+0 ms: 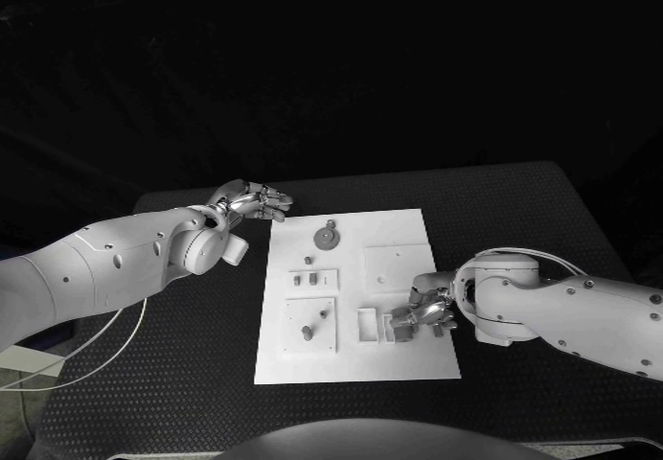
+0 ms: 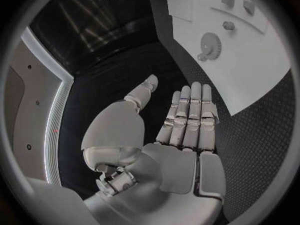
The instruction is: Assemble the parts on the task board
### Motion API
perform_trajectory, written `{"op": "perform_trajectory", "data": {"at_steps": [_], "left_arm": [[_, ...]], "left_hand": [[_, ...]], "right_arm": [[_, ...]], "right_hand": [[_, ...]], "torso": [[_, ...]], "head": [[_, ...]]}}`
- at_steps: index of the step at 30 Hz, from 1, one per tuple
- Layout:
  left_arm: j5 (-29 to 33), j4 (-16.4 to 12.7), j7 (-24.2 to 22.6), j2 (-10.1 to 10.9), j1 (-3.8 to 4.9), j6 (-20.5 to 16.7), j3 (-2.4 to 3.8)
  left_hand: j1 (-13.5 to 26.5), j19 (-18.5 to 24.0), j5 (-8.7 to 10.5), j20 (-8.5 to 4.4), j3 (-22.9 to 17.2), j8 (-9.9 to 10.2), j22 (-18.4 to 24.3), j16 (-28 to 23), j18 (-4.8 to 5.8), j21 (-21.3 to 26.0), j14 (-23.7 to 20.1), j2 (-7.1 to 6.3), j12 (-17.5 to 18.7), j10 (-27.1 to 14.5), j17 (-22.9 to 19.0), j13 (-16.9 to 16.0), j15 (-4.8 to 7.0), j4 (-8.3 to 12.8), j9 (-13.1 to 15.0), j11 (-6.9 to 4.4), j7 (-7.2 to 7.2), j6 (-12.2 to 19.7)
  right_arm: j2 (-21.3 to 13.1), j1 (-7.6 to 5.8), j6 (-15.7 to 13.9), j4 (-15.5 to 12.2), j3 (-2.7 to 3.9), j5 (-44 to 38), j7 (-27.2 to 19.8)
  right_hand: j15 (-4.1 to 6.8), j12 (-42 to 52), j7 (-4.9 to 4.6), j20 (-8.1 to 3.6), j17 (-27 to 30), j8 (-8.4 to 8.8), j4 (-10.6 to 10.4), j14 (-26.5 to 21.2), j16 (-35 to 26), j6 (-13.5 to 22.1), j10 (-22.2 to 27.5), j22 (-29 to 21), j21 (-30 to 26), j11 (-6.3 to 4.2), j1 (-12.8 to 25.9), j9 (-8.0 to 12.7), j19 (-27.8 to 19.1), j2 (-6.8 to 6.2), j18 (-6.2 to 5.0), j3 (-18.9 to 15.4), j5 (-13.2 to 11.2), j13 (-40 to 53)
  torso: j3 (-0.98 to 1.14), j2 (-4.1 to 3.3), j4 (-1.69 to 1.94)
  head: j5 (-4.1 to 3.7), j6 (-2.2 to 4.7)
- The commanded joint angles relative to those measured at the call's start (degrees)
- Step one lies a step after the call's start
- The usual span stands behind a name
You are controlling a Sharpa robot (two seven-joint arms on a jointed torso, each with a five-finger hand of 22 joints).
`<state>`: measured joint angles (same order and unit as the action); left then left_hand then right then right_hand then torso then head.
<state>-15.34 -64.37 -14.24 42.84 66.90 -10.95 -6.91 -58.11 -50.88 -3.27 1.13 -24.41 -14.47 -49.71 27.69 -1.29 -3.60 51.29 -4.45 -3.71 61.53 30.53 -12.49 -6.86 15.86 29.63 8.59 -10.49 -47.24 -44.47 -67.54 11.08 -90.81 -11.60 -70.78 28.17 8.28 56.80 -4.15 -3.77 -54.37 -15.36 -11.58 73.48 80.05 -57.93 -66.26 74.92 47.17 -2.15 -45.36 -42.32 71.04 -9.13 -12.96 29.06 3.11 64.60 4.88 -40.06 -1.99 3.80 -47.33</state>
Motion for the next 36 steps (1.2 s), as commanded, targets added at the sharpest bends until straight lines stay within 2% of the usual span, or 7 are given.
{"op": "perform_trajectory", "data": {"at_steps": [1,6,9,12,21,27,36], "left_arm": [[0.2,-0.1,-0.3,0.0,0.06,0.7,0.03],[0.2,-0.1,-0.3,0.0,0.06,0.7,0.03],[0.2,-0.2,-0.3,0.0,0.06,0.7,0.03],[0.2,-0.2,-0.3,0.1,0.06,0.7,0.03],[0.2,-0.2,-0.2,0.1,0.06,0.8,0.03],[0.2,-0.1,-0.2,0.1,0.06,0.7,0.03],[0.1,-0.2,-0.2,0.2,0.06,0.7,0.03]], "left_hand": [[0.4,0.2,0.14,0.26,0.2,-0.3,0.1,-0.3,-0.36,-0.3,0.2,-0.01,-0.2,-0.2,0.1,0.1,-0.24,0.0,-0.1,0.15,0.07,0.3],[0.4,0.2,0.14,0.26,0.2,-0.3,0.1,-0.4,-0.36,-0.3,0.2,0.00,-0.2,-0.2,0.1,0.1,-0.24,0.0,-0.1,0.16,0.06,0.3],[0.4,0.2,0.14,0.26,0.2,-0.3,0.1,-0.4,-0.36,-0.3,0.2,0.00,-0.2,-0.2,0.1,0.1,-0.24,0.0,-0.1,0.16,0.06,0.3],[0.4,0.2,0.14,0.26,0.2,-0.3,0.1,-0.4,-0.36,-0.4,0.2,0.00,-0.2,-0.2,0.1,0.1,-0.24,0.0,-0.1,0.16,0.06,0.3],[0.5,0.2,0.14,0.26,0.2,-0.3,0.1,-0.4,-0.36,-0.4,0.2,-0.01,-0.2,-0.2,0.2,0.1,-0.24,0.0,-0.1,0.16,0.05,0.3],[0.5,0.2,0.14,0.26,0.2,-0.3,0.1,-0.5,-0.36,-0.4,0.2,-0.01,-0.2,-0.2,0.2,0.1,-0.25,0.0,-0.1,0.16,0.04,0.3],[0.5,0.2,0.14,0.27,0.2,-0.3,0.2,-0.5,-0.37,-0.4,0.2,-0.01,-0.2,-0.2,0.3,0.2,-0.25,0.0,-0.1,0.17,0.04,0.3]], "right_arm": [[0.4,0.54,1.4,0.3,-0.34,-2.3,0.4],[0.5,0.57,1.1,0.5,-0.40,-2.8,0.7],[0.5,0.57,0.5,0.5,-0.41,-3.3,0.7],[0.5,0.57,-0.1,0.5,-0.42,-3.5,0.8],[0.4,0.56,-2.4,0.1,-0.43,-1.7,0.8],[-0.2,0.53,-3.8,-1.0,-0.40,0.3,0.6],[-1.6,-1.03,-4.9,-3.4,-0.30,0.9,0.6]], "right_hand": [[-0.11,-0.3,-0.29,0.09,0.0,0.65,0.8,-0.2,-0.2,0.0,-0.1,1.2,0.4,0.19,-1.4,0.5,-0.4,0.58,-2.04,-0.8,-0.2,0.1],[-0.09,-0.3,-0.25,0.22,-0.1,0.79,2.4,-0.2,-0.2,-0.4,-0.1,1.2,0.5,0.14,-2.4,0.5,-0.6,2.77,-2.04,-2.1,-0.2,0.2],[-0.05,-0.3,-0.23,0.27,-0.2,0.91,4.5,-0.2,-0.2,-0.5,-0.1,1.2,0.7,0.09,-3.5,0.5,-0.7,3.86,-2.04,-2.9,-0.2,0.2],[0.01,-0.3,-0.14,0.42,-0.3,1.00,8.3,-0.2,-0.2,-1.0,-0.1,1.2,0.8,0.02,-4.2,0.4,-0.9,6.11,-2.04,-4.0,-0.2,0.2],[0.10,-0.4,0.00,0.69,-0.5,1.38,15.0,-0.1,-0.3,-1.7,-0.3,1.0,0.7,-0.06,-2.2,0.5,-1.0,7.80,-2.04,-4.1,-0.2,0.2],[0.24,-0.5,0.13,0.87,-0.5,1.56,20.1,0.1,-0.5,-2.6,-0.8,1.0,0.5,-0.25,1.8,0.4,-0.5,8.50,-2.04,-1.7,-0.3,0.1],[0.22,-0.5,0.14,0.91,-0.4,1.78,22.7,0.2,-0.6,-2.8,-1.0,1.0,0.3,-0.23,4.6,0.3,-0.2,8.65,-2.04,0.5,-0.2,0.1]], "torso": [[0.00,-0.01,0.03],[-0.03,0.00,0.00],[-0.04,-0.01,0.00],[-0.03,0.00,0.02],[-0.04,0.00,0.03],[0.00,0.02,0.02],[-0.03,0.01,-0.03]], "head": [[0.02,-0.05],[0.10,-0.19],[0.12,-0.24],[0.14,-0.25],[0.11,-0.27],[0.10,-0.29],[0.19,-0.23]]}}
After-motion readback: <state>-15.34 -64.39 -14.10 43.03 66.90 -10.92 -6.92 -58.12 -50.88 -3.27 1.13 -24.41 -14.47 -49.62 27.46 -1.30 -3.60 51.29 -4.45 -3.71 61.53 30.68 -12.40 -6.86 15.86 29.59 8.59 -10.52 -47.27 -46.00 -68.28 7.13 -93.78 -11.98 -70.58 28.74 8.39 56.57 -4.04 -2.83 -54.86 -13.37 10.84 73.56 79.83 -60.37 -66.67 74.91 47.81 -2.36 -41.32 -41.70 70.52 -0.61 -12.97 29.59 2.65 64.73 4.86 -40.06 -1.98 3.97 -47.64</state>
